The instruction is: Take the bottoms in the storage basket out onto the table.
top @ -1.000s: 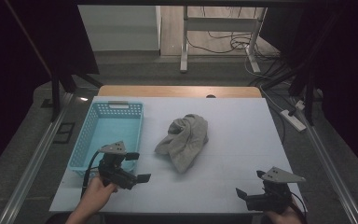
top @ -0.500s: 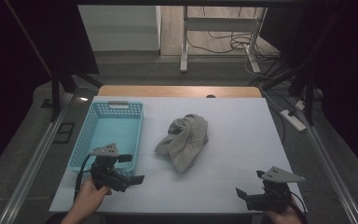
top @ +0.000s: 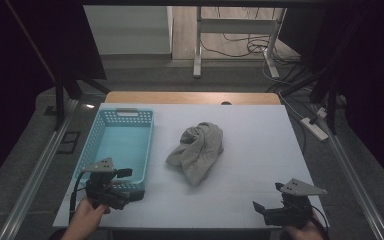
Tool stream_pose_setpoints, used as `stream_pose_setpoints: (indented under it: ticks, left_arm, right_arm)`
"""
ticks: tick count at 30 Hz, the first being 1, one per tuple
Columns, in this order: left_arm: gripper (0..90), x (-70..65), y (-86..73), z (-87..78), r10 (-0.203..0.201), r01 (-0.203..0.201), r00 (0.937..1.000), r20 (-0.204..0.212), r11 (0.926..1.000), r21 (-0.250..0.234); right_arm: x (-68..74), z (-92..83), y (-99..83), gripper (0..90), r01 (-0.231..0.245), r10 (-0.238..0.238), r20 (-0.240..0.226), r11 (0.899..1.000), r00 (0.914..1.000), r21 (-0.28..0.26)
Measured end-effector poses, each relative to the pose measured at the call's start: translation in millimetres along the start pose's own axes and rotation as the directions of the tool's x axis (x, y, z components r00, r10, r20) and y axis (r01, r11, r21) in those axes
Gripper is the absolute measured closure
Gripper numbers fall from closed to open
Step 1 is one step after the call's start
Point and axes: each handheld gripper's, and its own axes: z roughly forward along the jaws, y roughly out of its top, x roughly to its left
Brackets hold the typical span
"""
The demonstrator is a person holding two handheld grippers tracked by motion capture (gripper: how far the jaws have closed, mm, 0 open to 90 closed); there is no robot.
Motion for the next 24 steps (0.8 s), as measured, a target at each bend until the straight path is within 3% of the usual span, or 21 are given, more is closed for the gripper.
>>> stream_pose_setpoints:
  ticks: [24]
  left_arm:
    - [0.0,2.6,-37.3,-33.9,-0.055,0.054,0.9945,-0.089,0.9984,-0.017]
  right_arm:
    - [0.2,0.0,0.0,2.4,0.004,-0.004,0.002,1.000,1.0000,0.003]
